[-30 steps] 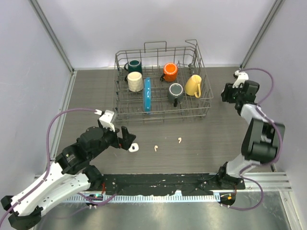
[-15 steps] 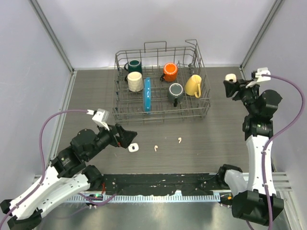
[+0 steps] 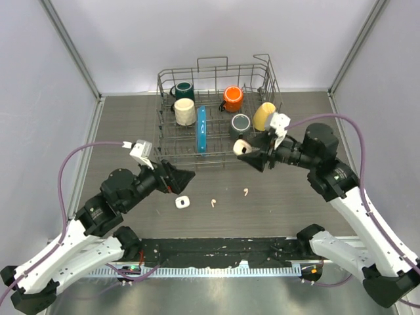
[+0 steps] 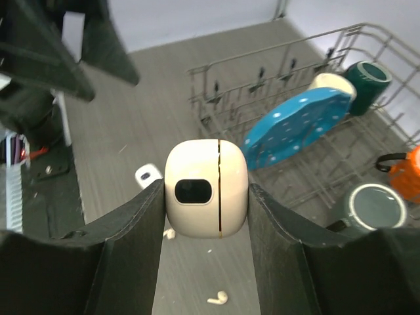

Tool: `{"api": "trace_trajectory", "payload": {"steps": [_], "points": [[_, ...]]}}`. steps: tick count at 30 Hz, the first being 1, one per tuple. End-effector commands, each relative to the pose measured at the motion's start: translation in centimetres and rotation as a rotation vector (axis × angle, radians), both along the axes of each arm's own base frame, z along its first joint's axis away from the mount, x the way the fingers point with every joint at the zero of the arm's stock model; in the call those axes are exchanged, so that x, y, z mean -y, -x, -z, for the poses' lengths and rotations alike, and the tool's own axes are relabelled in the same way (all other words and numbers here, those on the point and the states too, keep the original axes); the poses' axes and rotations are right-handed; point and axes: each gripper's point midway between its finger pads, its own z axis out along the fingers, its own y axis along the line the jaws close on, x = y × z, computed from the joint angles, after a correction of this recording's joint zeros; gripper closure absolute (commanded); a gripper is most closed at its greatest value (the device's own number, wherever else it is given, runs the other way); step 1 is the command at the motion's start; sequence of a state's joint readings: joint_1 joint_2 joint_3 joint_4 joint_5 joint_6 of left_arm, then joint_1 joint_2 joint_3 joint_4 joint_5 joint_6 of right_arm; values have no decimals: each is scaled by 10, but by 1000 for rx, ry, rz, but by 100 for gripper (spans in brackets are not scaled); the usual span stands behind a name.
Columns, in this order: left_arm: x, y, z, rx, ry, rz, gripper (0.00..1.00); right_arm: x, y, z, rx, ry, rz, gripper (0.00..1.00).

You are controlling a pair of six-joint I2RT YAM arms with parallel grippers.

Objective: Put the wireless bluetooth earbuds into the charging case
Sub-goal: Pick up the charging case at the center of the board.

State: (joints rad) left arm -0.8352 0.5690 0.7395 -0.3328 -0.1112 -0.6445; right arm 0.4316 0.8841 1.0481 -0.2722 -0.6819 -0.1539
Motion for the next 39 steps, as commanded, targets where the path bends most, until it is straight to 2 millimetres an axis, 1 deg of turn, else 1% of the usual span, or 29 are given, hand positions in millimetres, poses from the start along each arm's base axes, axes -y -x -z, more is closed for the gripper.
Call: {"api": "trace_trajectory", "payload": {"steps": [1, 4, 5, 6, 7, 8, 10, 11, 12, 13, 15, 16, 17, 19, 22, 23, 24, 26, 28, 30, 31, 33, 34, 36, 37, 39], "points": [[10, -6, -41, 69, 90, 14, 0, -15, 14, 26, 41, 139, -37, 99], [21, -7, -40, 61, 111, 45, 0, -34, 32, 41, 74, 198, -88, 99], [24, -7, -44, 71, 129, 57, 0, -37, 35, 49, 76, 217, -90, 99], [30, -8, -41, 54, 131, 69, 0, -40, 36, 51, 91, 224, -90, 99], [38, -8, -39, 39, 146, 96, 0, -50, 45, 58, 108, 240, -111, 99], [42, -10, -34, 18, 149, 96, 0, -54, 46, 62, 106, 249, -119, 99], [52, -6, -35, 12, 168, 151, 0, -60, 48, 69, 109, 262, -116, 99], [55, -6, -32, -4, 176, 159, 0, -63, 47, 71, 112, 265, -115, 99], [59, -7, -28, -17, 177, 165, 0, -66, 49, 70, 117, 257, -113, 99], [62, -5, -29, -17, 190, 183, 0, -66, 48, 72, 115, 250, -103, 99], [67, -4, -20, -46, 184, 201, 0, -69, 46, 62, 137, 195, -87, 99], [69, -3, -17, -56, 179, 210, 0, -70, 46, 64, 136, 188, -82, 99], [71, 0, -14, -67, 177, 231, 0, -71, 46, 59, 149, 167, -79, 99], [76, 2, -8, -95, 173, 254, 0, -72, 47, 60, 152, 167, -87, 99], [85, 7, -11, -97, 204, 307, 3, -75, 48, 63, 142, 175, -103, 99], [88, 13, -11, -103, 212, 345, 3, -76, 49, 63, 140, 175, -108, 99], [90, 13, -14, -94, 225, 356, 4, -77, 49, 64, 140, 176, -113, 99], [97, 16, -11, -115, 228, 393, 6, -79, 52, 65, 140, 174, -131, 99], [103, 20, -11, -124, 236, 432, 11, -81, 53, 63, 143, 168, -140, 99], [106, 19, -8, -133, 234, 439, 13, -83, 54, 64, 140, 170, -151, 99], [107, 20, -6, -137, 233, 443, 18, -83, 54, 64, 140, 170, -151, 99], [108, 20, -6, -137, 235, 449, 21, -84, 54, 66, 137, 175, -152, 99], [108, 19, -5, -137, 235, 450, 30, -84, 54, 66, 136, 176, -152, 99], [109, 20, -3, -142, 232, 456, 38, -84, 55, 67, 133, 175, -153, 99], [110, 21, -2, -145, 231, 460, 46, -84, 55, 68, 131, 179, -154, 99], [110, 22, -2, -149, 230, 467, 52, -83, 53, 69, 133, 180, -143, 99]]}}
